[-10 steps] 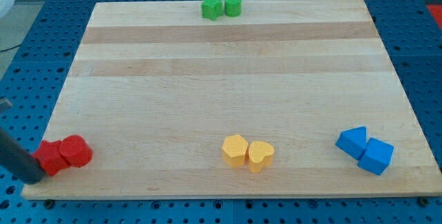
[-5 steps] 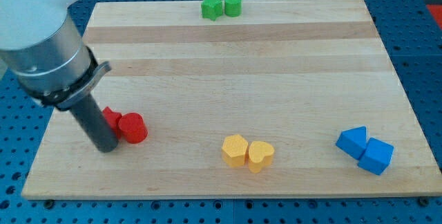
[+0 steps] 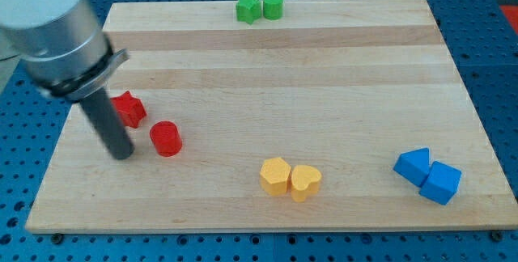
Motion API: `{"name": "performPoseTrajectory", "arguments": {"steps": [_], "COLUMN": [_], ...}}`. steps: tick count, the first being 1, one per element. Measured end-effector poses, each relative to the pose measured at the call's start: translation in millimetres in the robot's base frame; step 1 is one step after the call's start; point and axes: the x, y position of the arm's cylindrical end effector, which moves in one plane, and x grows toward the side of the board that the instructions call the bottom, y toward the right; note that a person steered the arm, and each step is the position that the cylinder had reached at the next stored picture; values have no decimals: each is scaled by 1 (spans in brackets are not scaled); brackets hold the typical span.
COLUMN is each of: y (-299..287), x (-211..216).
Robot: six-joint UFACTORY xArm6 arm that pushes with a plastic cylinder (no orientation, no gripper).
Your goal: Place the red star and red circle in a horizontal line
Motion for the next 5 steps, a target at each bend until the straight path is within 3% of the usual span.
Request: {"name": "performPoseTrajectory", "arguments": {"steps": [1,2,5], "y": [11,42,115], "x": [30,21,-46]}}
